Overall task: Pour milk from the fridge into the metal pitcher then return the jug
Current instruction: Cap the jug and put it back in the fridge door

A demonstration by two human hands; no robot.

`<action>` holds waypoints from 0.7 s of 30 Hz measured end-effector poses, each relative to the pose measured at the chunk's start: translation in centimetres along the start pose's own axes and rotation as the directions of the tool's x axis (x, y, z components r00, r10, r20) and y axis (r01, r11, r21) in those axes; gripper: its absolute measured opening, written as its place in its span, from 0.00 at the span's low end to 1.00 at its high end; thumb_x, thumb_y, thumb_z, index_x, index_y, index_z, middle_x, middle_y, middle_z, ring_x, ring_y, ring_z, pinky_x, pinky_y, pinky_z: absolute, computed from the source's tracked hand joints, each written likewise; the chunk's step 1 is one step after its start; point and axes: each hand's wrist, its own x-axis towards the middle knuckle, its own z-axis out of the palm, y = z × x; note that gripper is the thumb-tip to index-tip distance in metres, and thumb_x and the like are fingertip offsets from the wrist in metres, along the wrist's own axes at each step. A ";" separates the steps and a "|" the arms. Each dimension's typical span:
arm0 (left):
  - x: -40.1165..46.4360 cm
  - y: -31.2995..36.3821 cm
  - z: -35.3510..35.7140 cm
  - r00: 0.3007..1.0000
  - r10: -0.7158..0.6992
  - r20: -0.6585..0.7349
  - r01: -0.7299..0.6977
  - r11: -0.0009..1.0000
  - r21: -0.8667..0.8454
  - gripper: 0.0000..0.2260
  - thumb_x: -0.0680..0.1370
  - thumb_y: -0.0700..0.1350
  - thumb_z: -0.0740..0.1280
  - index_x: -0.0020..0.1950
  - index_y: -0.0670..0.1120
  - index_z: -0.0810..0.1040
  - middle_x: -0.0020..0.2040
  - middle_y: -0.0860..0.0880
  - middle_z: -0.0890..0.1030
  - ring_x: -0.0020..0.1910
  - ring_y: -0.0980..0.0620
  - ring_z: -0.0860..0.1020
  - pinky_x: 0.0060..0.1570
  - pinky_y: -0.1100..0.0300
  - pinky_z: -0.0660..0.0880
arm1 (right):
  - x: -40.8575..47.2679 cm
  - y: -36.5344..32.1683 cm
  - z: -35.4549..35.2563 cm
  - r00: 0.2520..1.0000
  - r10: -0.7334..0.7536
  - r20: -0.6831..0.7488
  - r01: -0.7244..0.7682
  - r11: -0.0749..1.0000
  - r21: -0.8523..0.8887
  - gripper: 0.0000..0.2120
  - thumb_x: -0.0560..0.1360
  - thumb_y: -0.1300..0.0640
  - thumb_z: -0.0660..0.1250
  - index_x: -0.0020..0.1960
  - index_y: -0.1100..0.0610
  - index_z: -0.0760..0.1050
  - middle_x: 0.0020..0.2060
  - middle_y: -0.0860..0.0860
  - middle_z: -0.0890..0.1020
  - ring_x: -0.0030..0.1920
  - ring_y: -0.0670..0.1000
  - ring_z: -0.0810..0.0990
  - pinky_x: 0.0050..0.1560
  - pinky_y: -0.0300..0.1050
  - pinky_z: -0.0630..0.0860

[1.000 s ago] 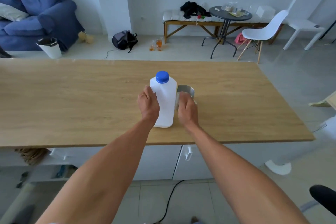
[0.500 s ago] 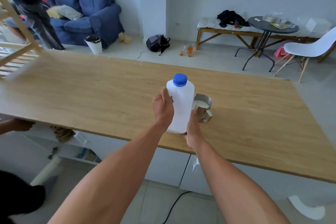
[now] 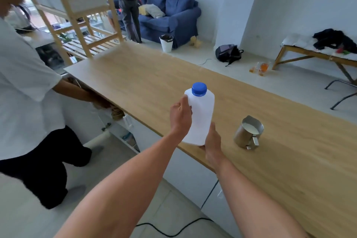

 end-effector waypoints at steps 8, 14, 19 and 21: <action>0.7 1.1 -13.1 0.961 0.056 -0.270 -0.079 0.994 -0.077 0.21 0.83 0.47 0.57 0.31 0.48 0.59 0.25 0.52 0.62 0.25 0.53 0.60 0.30 0.58 0.58 | -3.3 1.4 12.4 0.975 0.016 0.222 0.017 0.989 -0.148 0.19 0.81 0.45 0.58 0.56 0.56 0.81 0.49 0.56 0.86 0.45 0.57 0.85 0.33 0.44 0.77; -1.9 1.9 -26.3 0.866 0.147 -0.478 -0.190 0.981 -0.043 0.18 0.79 0.47 0.56 0.29 0.48 0.60 0.25 0.51 0.63 0.26 0.52 0.61 0.29 0.59 0.59 | -10.2 4.5 23.8 0.913 0.011 0.408 0.100 0.963 -0.250 0.16 0.80 0.42 0.59 0.49 0.50 0.81 0.49 0.56 0.86 0.48 0.58 0.86 0.51 0.57 0.84; -6.3 2.0 -37.6 0.739 0.116 -0.664 -0.202 0.978 -0.054 0.22 0.76 0.49 0.57 0.21 0.52 0.64 0.22 0.54 0.65 0.25 0.52 0.63 0.30 0.57 0.60 | -18.4 8.7 32.3 0.842 0.062 0.535 0.138 0.935 -0.325 0.20 0.83 0.41 0.56 0.51 0.53 0.80 0.47 0.54 0.85 0.47 0.54 0.84 0.51 0.54 0.83; -8.4 2.1 -41.3 0.693 0.102 -0.713 -0.194 0.980 -0.048 0.21 0.75 0.51 0.56 0.21 0.51 0.65 0.22 0.54 0.66 0.25 0.52 0.63 0.31 0.57 0.61 | -21.2 10.5 35.0 0.806 0.063 0.588 0.176 0.924 -0.339 0.22 0.83 0.40 0.55 0.49 0.53 0.81 0.51 0.57 0.86 0.50 0.57 0.85 0.55 0.59 0.83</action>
